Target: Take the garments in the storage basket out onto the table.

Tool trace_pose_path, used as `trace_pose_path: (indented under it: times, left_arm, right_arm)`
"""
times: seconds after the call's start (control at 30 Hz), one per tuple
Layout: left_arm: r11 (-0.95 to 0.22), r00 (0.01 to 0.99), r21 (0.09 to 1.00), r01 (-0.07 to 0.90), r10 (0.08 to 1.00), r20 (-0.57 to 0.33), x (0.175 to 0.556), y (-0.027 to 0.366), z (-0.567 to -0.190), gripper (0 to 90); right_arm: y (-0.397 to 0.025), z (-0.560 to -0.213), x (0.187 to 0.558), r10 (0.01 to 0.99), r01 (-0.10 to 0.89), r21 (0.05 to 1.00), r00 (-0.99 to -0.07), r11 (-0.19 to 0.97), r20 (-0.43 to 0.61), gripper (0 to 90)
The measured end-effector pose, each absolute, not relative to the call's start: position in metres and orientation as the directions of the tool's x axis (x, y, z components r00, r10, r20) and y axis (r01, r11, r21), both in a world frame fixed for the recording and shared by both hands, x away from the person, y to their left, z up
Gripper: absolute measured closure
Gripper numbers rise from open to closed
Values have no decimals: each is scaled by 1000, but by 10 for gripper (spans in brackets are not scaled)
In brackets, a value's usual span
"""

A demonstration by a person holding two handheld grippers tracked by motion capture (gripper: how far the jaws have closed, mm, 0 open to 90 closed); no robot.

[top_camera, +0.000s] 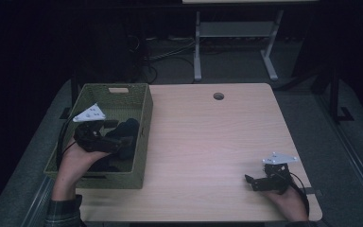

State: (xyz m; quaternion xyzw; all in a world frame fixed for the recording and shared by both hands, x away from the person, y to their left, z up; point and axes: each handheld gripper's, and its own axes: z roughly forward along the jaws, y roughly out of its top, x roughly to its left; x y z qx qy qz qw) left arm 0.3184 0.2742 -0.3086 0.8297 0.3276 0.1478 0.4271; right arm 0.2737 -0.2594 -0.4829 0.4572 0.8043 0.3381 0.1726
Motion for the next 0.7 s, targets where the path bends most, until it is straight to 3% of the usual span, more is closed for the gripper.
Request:
trace_pose_path:
  times: [0.7]
  left_arm:
    - [-418, 702, 765, 489, 710, -61, 330, 304, -328, 140]
  right_arm:
    - [-260, -483, 274, 851, 617, 702, -524, 356, 28, 13]
